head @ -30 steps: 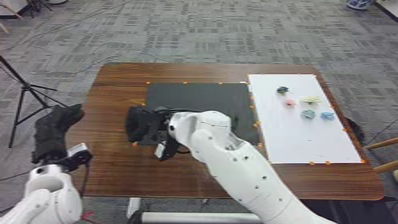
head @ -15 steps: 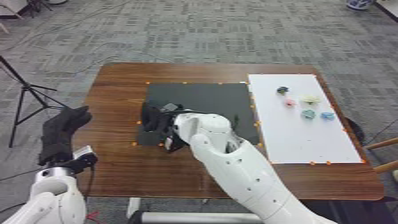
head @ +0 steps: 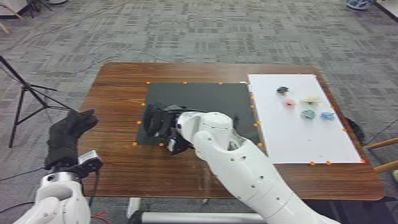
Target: Arrange flowers
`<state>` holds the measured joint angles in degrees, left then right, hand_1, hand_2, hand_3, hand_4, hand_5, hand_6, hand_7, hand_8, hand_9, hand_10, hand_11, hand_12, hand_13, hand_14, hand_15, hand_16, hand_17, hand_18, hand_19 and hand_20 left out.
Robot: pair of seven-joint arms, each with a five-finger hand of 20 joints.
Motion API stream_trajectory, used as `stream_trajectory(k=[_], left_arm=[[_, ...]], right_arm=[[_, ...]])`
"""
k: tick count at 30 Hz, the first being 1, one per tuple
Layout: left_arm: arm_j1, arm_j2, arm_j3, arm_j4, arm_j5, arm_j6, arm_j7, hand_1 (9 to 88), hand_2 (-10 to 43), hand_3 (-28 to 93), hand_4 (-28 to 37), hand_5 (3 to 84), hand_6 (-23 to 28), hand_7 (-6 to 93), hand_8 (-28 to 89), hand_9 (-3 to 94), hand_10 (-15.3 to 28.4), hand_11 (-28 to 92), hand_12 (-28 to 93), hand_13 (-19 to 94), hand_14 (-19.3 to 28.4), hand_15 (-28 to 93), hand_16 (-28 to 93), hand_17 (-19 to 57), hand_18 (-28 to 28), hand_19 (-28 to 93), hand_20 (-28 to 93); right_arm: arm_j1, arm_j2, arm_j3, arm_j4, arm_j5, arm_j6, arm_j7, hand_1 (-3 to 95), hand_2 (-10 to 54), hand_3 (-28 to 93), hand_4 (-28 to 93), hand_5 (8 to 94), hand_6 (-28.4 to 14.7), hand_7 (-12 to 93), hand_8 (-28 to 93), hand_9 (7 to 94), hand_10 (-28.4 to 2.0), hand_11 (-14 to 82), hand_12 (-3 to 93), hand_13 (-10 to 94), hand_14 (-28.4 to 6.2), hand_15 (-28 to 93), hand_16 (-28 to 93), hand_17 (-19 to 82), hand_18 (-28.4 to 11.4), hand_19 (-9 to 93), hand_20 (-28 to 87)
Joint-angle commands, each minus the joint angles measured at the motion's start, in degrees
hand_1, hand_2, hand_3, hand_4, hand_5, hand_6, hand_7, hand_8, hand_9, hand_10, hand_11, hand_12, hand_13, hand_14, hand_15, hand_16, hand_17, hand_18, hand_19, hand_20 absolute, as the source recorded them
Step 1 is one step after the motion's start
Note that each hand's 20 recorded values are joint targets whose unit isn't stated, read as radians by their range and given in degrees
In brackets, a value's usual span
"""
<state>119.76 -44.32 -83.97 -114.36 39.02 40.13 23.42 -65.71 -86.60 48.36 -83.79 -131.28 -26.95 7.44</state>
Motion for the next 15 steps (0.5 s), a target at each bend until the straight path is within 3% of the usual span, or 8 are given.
stream_trajectory(k=[1,9,15], left_arm=[[0.7,-0.39,-0.09,-0.6,-0.05,0.57,0.7,21.0,14.4,68,-28.3,55.5,1.8,21.1,-9,54.5,14.6,24,13,42,17.1,30,0,3.3,14.0,20,20],[0.7,-0.61,-0.23,-0.6,0.22,0.44,0.49,21.7,13.1,69,-28.3,55.5,1.4,21.1,-9,54.3,14.5,24,13,42,17.0,30,0,3.1,14.1,20,20],[0.8,-1.45,-0.77,-0.6,1.3,-0.06,-0.29,22.3,12.5,68,-28.3,55.7,0.9,21.2,-9,54.3,14.5,23,13,42,17.1,30,0,2.6,14.4,21,21]], right_arm=[[0.9,0.5,-0.7,-1.1,1.4,-0.8,1.8,55.2,-6.6,52,-9,62.1,1.5,18,10,72.0,-15.1,10.0,16.0,92,-2.3,52,38,65,-10.0,93,50],[2.5,2.1,-2.8,-2.3,3.3,0.7,2.8,53.2,-6.1,55,-10,58.5,1.9,17,5,71.0,-15.3,9.8,15.5,92,-2.4,51,37,65,-10.0,93,49],[3.4,1.6,0.1,-2.8,9.6,2.5,2.7,54.5,-5.7,53,-10,57.9,2.0,17,5,71.2,-15.1,10.0,15.8,91,-2.4,51,37,64,-10.2,93,49]])
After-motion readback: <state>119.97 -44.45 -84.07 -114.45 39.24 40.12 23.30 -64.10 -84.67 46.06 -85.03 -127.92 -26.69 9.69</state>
